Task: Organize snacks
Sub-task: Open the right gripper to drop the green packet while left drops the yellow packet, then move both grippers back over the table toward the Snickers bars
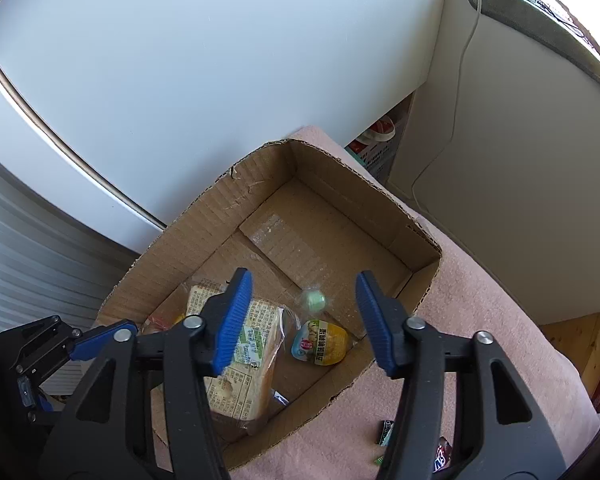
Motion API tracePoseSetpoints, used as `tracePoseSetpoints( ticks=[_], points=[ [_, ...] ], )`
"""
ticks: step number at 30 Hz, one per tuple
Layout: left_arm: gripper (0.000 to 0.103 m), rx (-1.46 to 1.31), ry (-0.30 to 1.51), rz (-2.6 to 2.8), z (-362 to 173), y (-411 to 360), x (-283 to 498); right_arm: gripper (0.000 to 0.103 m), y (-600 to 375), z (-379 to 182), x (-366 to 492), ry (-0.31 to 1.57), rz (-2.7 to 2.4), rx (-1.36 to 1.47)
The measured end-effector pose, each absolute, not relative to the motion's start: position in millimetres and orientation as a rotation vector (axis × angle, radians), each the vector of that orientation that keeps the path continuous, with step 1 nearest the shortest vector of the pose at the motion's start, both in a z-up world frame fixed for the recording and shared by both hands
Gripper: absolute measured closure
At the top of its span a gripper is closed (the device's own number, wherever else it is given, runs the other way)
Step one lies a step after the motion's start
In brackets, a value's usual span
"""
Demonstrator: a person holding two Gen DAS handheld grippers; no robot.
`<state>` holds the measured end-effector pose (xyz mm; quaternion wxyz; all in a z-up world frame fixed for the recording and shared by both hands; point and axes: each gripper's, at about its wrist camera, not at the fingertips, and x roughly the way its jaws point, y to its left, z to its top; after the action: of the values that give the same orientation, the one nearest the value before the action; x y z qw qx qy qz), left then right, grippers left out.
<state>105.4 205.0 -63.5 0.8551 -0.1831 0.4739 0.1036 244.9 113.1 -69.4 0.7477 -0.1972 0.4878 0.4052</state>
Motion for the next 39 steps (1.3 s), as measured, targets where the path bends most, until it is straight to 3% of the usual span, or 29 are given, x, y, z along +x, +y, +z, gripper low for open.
tracePoseSetpoints(
  ticks=[3, 20, 39],
  points=[
    [0.053, -0.380, 1.002, 0.217, -63.1, 204.3, 105.4, 0.031, 110.0, -65.0, 245.7, 1.056, 0.878, -0.425],
    [0.053, -0.362, 0.973, 0.175, -47.3, 183.5, 107.0, 0.031, 67.0, -37.7, 247.3, 1.028, 0.861, -0.361],
    [0.053, -0.315, 0.998, -0.023, -48.8, 111.9, 133.4, 0.031, -110.7, -29.4, 263.8, 1.065, 0.625, -0.177]
  ],
)
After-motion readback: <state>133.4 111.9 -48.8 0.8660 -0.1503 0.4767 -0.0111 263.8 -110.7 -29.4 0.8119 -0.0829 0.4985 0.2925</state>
